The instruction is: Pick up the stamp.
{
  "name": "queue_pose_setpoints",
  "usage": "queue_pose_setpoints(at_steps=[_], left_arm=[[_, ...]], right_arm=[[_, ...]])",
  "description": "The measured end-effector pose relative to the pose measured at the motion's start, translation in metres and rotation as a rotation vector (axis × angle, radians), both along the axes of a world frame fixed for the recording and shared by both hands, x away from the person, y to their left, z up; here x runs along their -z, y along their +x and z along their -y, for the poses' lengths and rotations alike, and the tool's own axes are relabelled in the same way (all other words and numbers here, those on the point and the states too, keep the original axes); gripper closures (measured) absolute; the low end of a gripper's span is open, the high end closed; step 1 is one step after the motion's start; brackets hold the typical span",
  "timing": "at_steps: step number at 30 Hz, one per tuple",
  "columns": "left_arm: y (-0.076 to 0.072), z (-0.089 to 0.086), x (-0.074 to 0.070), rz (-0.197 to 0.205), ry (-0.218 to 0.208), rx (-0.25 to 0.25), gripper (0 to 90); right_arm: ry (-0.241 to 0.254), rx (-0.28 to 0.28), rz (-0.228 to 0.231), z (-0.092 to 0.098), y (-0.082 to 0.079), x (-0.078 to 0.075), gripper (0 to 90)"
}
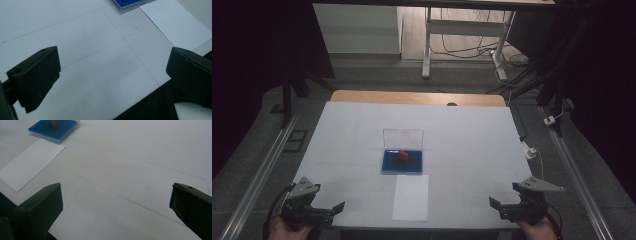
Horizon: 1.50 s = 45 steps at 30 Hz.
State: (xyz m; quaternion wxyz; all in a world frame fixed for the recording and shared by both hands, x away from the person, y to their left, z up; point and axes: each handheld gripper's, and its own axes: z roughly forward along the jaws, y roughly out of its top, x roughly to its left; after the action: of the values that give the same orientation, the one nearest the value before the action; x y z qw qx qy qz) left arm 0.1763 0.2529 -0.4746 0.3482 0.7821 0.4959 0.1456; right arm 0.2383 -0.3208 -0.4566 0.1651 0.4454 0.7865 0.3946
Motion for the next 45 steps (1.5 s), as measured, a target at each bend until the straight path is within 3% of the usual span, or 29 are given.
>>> queue_pose_setpoints(at_steps=[6,13,24,38,45], left_arm=[[-0.001,0.001,0.0,0.004,0.001,0.008,1.2],[0.001,0.0,0.0,-0.01,-0.012,0.012,0.8],[0.002,0.002,0.001,-0.018,0.009,0.012,0.1],[0.009,0.011,-0.005,0.041,0.002,0.033,0.0],[0.017,0.015,-0.005,0.074,-0.029,0.088,0.0]], right_arm=[[0.034,-0.009,-0.007,0.002,0.001,0.0,0.0],[0.032,-0.038,-0.007,0.001,0.0,0.0,0.0],[0.013,-0.065,-0.011,-0.002,0.0,0.0,0.0],[0.01,-0.076,-0.015,-0.003,0.0,0.001,0.0],[-0.004,-0.095,-0.007,-0.005,-0.001,0.0,0.0]])
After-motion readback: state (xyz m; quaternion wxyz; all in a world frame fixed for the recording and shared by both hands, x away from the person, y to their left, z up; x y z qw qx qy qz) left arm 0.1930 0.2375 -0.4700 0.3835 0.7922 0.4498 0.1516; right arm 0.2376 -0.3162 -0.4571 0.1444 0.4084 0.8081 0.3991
